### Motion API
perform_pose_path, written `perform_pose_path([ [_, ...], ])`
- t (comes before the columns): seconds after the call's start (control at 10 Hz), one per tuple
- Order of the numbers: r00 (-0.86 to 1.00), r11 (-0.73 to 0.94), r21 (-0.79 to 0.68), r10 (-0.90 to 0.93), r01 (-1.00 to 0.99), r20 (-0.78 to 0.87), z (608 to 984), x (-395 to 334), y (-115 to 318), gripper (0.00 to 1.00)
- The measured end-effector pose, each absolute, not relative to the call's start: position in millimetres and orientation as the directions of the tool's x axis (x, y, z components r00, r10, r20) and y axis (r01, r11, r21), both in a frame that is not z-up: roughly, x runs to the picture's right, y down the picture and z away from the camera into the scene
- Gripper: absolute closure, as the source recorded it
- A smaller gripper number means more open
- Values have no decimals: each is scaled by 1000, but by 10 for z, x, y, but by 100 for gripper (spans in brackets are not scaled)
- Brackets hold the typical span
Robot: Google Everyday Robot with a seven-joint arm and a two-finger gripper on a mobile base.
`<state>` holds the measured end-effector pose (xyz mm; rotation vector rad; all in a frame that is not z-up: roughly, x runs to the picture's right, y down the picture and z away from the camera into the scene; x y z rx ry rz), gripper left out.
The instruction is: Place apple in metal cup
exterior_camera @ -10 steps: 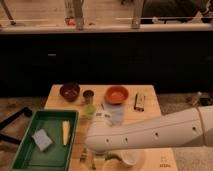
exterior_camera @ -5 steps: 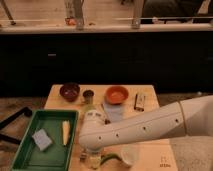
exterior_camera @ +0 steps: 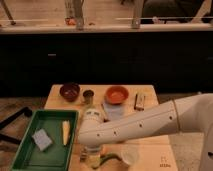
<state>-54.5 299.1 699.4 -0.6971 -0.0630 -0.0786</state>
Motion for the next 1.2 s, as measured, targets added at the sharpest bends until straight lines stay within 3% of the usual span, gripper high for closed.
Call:
perform_pose_path([
  [1.2, 992, 713, -690, -78, 127, 103, 7287, -450, 3114, 20],
])
